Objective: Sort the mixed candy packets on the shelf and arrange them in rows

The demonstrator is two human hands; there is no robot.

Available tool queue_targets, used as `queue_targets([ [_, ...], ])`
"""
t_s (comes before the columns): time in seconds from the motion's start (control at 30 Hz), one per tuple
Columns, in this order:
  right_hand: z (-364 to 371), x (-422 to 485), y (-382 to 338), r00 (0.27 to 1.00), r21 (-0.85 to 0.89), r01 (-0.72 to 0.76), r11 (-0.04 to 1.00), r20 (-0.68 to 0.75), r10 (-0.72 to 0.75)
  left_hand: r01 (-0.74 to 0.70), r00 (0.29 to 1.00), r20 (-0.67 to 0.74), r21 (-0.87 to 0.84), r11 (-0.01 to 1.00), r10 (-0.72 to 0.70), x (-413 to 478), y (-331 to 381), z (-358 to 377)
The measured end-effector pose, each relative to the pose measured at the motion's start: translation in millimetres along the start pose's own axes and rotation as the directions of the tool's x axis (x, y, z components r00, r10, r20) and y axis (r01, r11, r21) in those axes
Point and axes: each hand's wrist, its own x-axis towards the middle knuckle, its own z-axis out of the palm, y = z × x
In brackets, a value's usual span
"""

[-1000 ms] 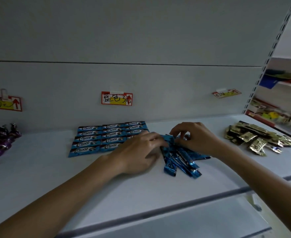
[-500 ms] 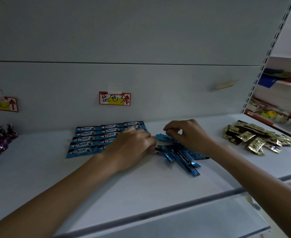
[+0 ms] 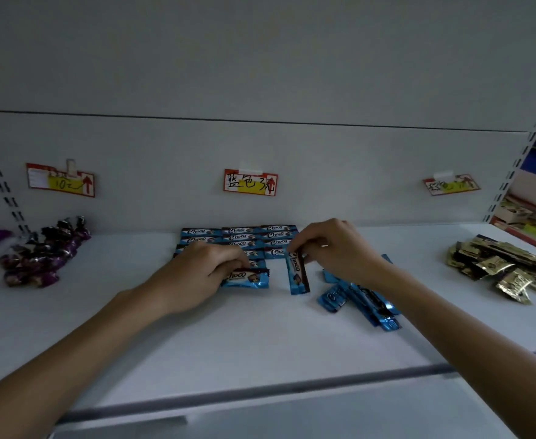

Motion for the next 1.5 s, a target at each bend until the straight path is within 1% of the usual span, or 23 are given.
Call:
queue_targets([
  [0.07,3.1,-2.7,-0.1,0.999,-0.069,0.018,0.997,0.041,-0.015,0.029,0.999,0.021,0.022,0.999,-0.03,-8.7,-5.9,-3.1],
  [0.13,5.1,-4.1,1.0,0.998,-0.163,0.052,0.985,0.052,-0.044,0.05,0.998,0.023,0.087,0.995,-0.053,-15.4,-10.1,-5.5],
  [0.2,3.5,-5.6,2.3,0.997,-0.214,0.08,0.974,0.024,-0.077,0.025,1.0,-0.001,0.123,0.992,-0.025,-21.1,-10.8,-7.7],
  [0.27,-0.3,-8.7,1.5,0.994,-0.208,0.11,0.972,0.016,-0.109,-0.015,0.999,-0.026,0.124,0.992,0.019,-24.2,-11.6,-9.9],
  [0.37,-0.9,-12.7,1.3,0.983,-0.228,0.15,0.962,0.139,-0.121,0.002,0.999,-0.048,0.107,0.994,0.004,-25.6,-12.0,-11.7],
  [0.43,2.2,-13.9,3.7,0.978,-0.238,0.143,0.961,0.182,-0.101,0.01,0.999,-0.048,0.088,0.996,-0.006,-25.3,-10.2,-10.6],
  [0.53,4.5,-13.1,7.4,0.986,-0.212,0.125,0.969,0.132,-0.098,0.009,1.0,-0.022,0.058,0.998,-0.007,-24.8,-7.4,-9.3],
  [0.6,5.8,-13.3,6.0,0.99,-0.224,0.098,0.97,0.118,-0.073,0.004,1.0,0.012,0.053,0.999,-0.005,-25.1,-8.1,-8.5],
  [0.7,10.0,-11.8,3.6,0.989,-0.381,0.017,0.925,0.141,0.04,0.023,0.998,0.062,0.062,0.998,-0.027,-25.7,-11.8,-7.9],
  [0.73,10.2,-11.0,2.4,0.987,-0.402,-0.002,0.916,0.144,0.065,0.03,0.997,0.065,0.064,0.997,-0.034,-26.3,-13.1,-8.2],
  [0.9,7.6,-2.4,5.6,0.986,-0.336,-0.018,0.942,0.151,0.073,0.04,0.998,0.045,0.077,0.996,-0.043,-36.9,-23.1,-18.6],
  [1.1,8.3,2.2,13.4,0.988,-0.297,0.045,0.954,0.153,0.001,0.068,0.997,0.022,0.092,0.993,-0.071,-51.1,-35.9,-36.8],
  [1.2,7.9,3.6,17.4,0.987,-0.285,0.072,0.956,0.161,-0.027,0.076,0.997,0.012,0.11,0.991,-0.078,-55.1,-42.3,-41.8],
  [1.33,12.1,6.5,19.1,0.989,-0.268,0.098,0.959,0.134,-0.063,0.082,0.997,-0.006,0.113,0.99,-0.082,-54.9,-44.6,-40.3],
  [1.5,16.7,10.1,18.0,0.989,-0.29,0.117,0.95,0.125,-0.084,0.072,0.997,-0.018,0.107,0.992,-0.071,-54.7,-47.7,-41.1],
])
